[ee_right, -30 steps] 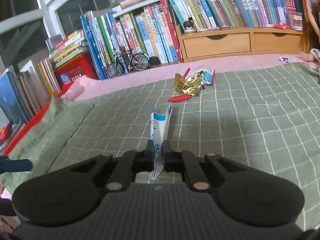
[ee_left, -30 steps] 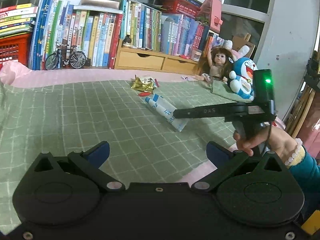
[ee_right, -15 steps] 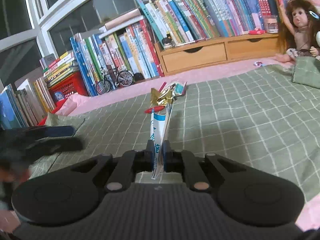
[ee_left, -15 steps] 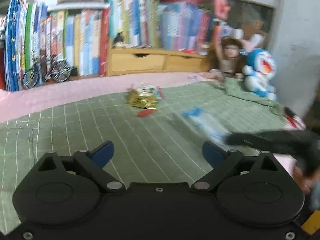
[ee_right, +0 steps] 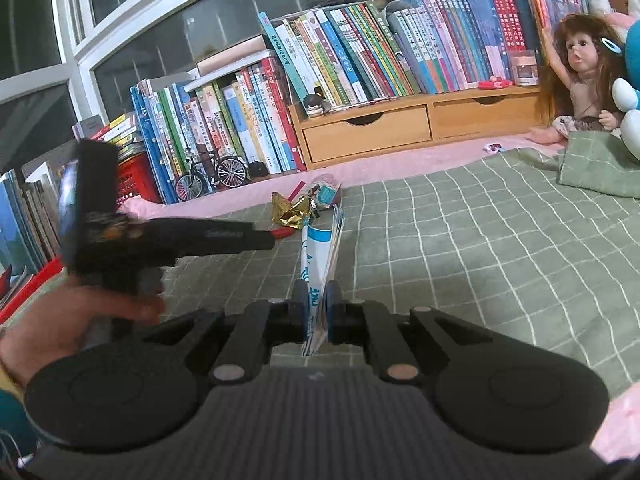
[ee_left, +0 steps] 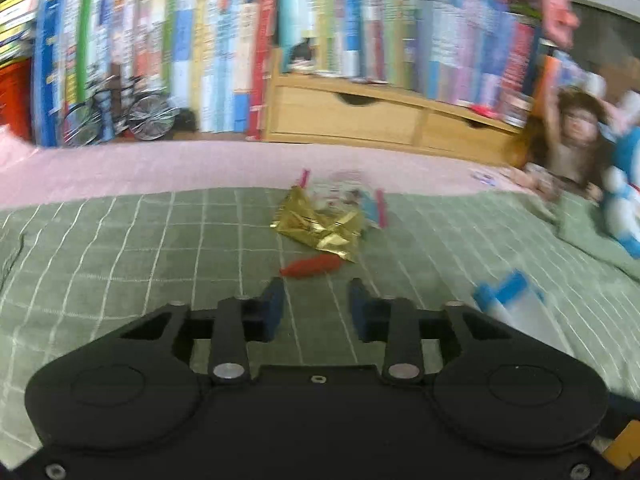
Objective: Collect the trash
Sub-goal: 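Lower the left tool onto the red stick while the right tool holds the paper bag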
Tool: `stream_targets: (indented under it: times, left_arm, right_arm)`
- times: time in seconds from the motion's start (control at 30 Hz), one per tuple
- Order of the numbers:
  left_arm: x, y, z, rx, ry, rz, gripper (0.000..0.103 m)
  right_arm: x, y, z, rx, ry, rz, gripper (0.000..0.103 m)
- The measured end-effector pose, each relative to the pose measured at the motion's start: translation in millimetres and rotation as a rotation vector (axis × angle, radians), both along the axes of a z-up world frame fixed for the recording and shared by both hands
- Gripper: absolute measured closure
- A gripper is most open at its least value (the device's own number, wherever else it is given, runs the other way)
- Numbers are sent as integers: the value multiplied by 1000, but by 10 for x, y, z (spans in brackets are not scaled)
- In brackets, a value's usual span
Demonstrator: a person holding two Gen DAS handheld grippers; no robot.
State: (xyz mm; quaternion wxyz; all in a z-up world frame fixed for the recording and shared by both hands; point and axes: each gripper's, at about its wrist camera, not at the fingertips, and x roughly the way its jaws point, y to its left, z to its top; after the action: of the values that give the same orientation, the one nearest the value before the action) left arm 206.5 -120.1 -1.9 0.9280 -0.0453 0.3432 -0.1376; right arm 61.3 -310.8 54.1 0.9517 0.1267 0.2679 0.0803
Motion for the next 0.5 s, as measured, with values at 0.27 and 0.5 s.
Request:
stream_targets:
  times: [0.27,0.5]
  left_arm:
    - [154,-376,-135,83,-30,136,77]
    - [192,-463,-129,96,-26,140,59]
  right_arm:
    - [69,-99,-26,4,-22,34,92]
    - [81,-182,-72,17,-14,40,92]
